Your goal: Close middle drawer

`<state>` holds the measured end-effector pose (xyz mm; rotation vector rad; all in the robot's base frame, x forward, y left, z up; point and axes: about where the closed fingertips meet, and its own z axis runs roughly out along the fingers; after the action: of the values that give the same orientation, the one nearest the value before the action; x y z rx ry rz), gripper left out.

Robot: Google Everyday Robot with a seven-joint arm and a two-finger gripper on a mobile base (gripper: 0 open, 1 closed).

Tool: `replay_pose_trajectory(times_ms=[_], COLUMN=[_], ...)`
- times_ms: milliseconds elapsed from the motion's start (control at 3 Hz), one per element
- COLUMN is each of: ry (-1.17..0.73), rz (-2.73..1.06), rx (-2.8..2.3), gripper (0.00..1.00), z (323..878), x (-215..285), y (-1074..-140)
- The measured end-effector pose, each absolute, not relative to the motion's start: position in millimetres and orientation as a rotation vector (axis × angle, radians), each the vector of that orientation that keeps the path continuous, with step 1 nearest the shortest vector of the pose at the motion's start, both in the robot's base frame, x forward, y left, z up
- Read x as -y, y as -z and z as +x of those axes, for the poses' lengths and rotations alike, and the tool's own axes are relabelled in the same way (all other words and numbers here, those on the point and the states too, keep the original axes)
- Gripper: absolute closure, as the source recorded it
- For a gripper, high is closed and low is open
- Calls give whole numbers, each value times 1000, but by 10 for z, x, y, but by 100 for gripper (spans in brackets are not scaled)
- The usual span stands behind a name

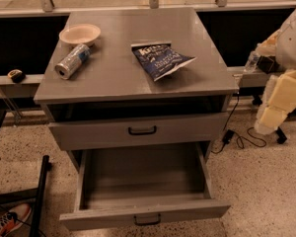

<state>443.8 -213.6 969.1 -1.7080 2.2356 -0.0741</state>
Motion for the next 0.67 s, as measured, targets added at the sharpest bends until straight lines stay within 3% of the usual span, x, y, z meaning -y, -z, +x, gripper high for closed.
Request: replay_pose_trajectory(times_ms=[667], ry=[-321], rz=[-1700], rx=[-2079], gripper=[0], z=[4175], x=[1122], y=[-8482])
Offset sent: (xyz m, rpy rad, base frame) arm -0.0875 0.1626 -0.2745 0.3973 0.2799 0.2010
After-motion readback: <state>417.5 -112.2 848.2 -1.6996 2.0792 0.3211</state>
